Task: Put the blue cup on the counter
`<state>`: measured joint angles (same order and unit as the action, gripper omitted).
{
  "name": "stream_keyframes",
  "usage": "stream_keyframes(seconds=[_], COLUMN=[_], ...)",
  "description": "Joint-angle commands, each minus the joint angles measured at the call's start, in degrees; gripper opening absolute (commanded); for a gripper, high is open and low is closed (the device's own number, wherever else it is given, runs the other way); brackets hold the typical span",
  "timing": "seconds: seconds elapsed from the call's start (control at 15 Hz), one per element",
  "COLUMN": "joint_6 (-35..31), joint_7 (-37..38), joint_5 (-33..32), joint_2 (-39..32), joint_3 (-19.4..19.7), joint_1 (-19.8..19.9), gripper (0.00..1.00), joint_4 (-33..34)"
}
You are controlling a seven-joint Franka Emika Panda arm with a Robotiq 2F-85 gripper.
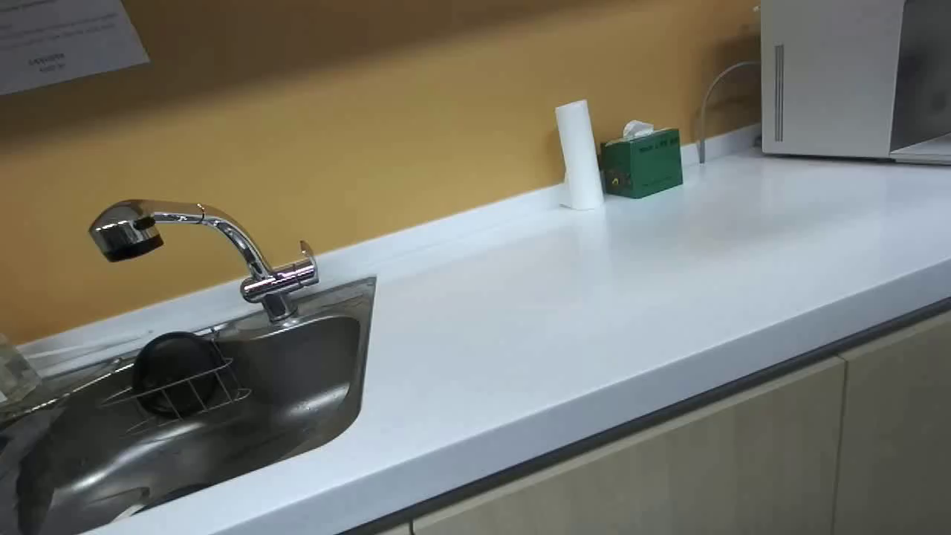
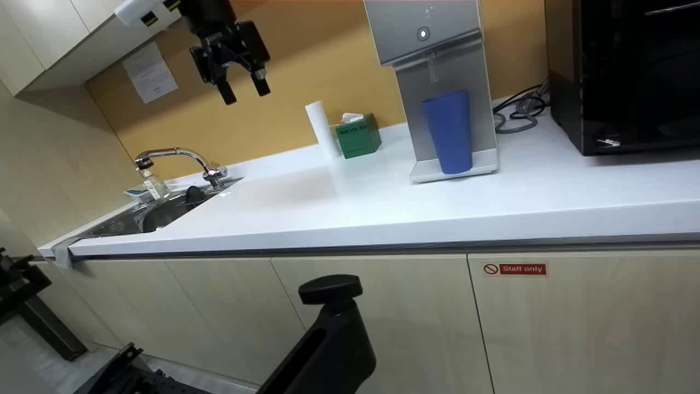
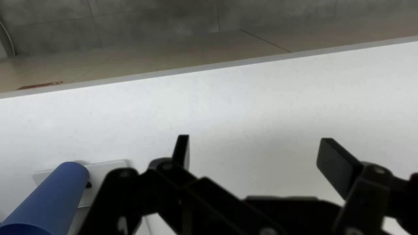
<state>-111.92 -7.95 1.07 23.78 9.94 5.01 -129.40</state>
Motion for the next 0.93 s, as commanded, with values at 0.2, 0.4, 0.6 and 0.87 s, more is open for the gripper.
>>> stream_keyframes(seconds=[0.2, 0.4, 0.6, 0.87], joint_6=[0.1, 0.1, 0.1, -8.94], joint_7=[-0.17, -0.17, -0.18, 6.31], joint_5=[0.18, 0.18, 0.18, -2.58], joint_2=[-0.09, -0.09, -0.09, -0.94], joint_3=[-0.36, -0.36, -0.36, -1.58], joint_1=[0.44, 0.45, 0.44, 2.77], gripper=[1.0, 1.0, 1.0, 1.0], joint_4=[0.11, 0.11, 0.11, -1.59])
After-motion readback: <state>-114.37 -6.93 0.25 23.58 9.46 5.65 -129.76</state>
